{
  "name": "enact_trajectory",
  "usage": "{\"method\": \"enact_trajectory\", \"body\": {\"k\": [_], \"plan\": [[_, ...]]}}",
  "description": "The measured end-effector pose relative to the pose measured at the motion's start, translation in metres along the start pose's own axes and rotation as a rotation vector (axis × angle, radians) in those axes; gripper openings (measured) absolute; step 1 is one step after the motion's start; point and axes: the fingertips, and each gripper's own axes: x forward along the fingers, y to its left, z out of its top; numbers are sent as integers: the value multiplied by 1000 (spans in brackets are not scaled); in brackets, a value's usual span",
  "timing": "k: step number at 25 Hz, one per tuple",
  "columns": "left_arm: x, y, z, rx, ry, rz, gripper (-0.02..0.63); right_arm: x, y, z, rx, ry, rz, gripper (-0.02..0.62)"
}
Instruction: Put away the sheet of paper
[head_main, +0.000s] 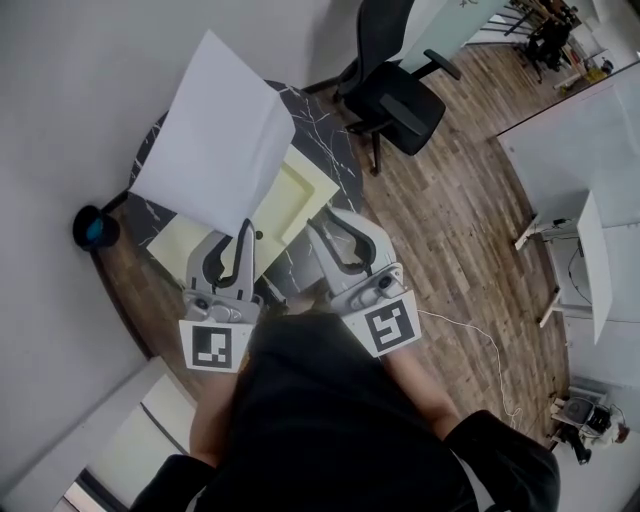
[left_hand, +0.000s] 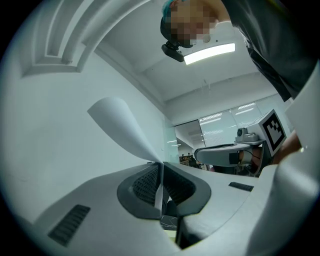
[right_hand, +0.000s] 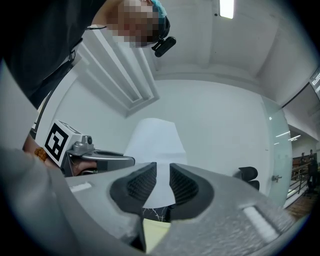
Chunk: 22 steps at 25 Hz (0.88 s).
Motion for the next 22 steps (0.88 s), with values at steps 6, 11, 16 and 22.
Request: {"method": "enact_trajectory", "body": {"k": [6,11,16,22], "plan": [[-1,-1,-2,4,-3,-7,21,1,7,-6,7,20,22,79],[-2,-2,-3,15,-2,-13,21,-1,6,-12,6,41,16,78],[-3,-4,-6,27,5,-25,21,-2,5,-16,11,52,8,74],[-5,-11,-7,36,6,-37,21,-8,9,-24,20,84,9,69]]}}
